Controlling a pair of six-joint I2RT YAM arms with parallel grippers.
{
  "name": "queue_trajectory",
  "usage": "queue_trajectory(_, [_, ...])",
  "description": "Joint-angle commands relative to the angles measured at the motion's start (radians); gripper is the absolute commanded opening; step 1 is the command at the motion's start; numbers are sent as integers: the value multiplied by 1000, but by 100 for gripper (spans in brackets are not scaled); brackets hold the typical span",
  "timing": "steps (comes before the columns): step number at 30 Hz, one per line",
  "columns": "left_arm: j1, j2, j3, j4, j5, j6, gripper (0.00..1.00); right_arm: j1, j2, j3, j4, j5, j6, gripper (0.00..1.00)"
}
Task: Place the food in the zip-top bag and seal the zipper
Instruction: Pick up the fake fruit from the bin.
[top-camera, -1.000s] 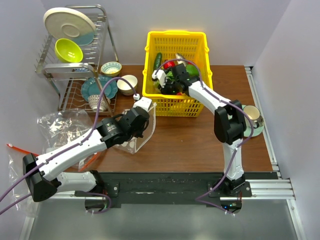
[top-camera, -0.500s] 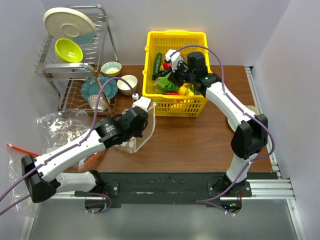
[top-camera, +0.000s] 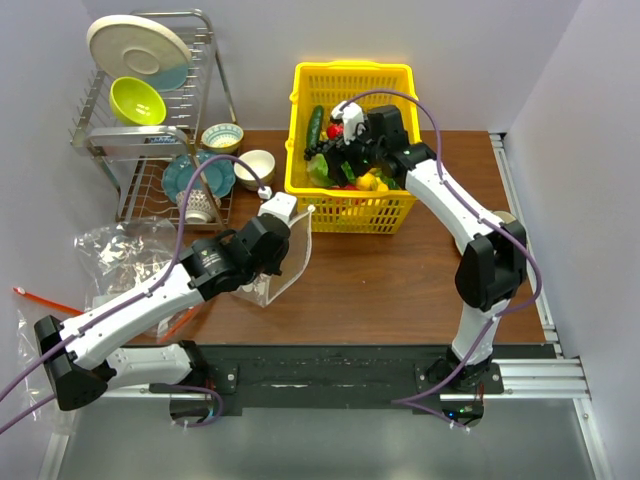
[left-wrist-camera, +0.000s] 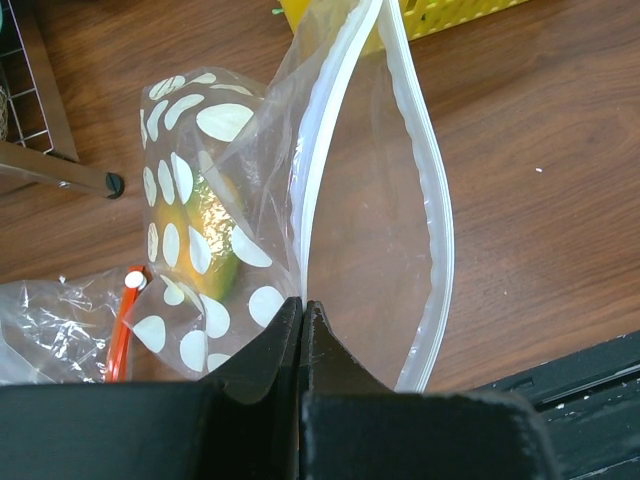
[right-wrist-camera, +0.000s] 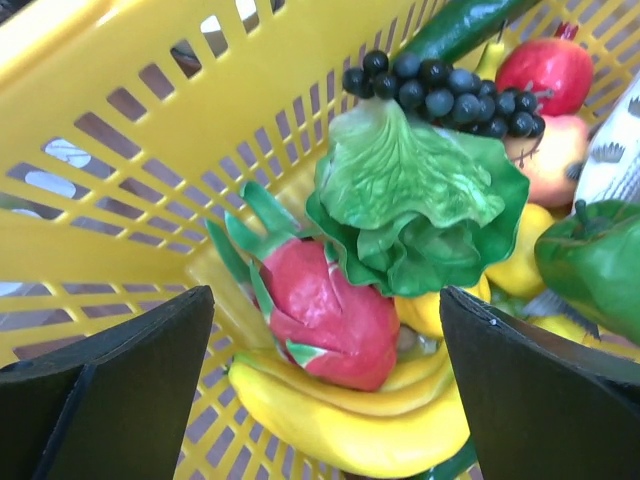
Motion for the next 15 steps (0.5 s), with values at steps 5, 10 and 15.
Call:
queue_trajectory(5, [6, -12, 32, -6, -1, 6, 0, 0, 54, 51, -86, 17, -42, 99])
queue_trajectory(10, [6, -9, 31, -3, 2, 6, 0, -1, 133, 94, -155, -2, -59, 98])
queue_trajectory(15, [6, -9, 32, -4, -4, 9, 0, -1, 199, 88, -149, -29, -96, 98])
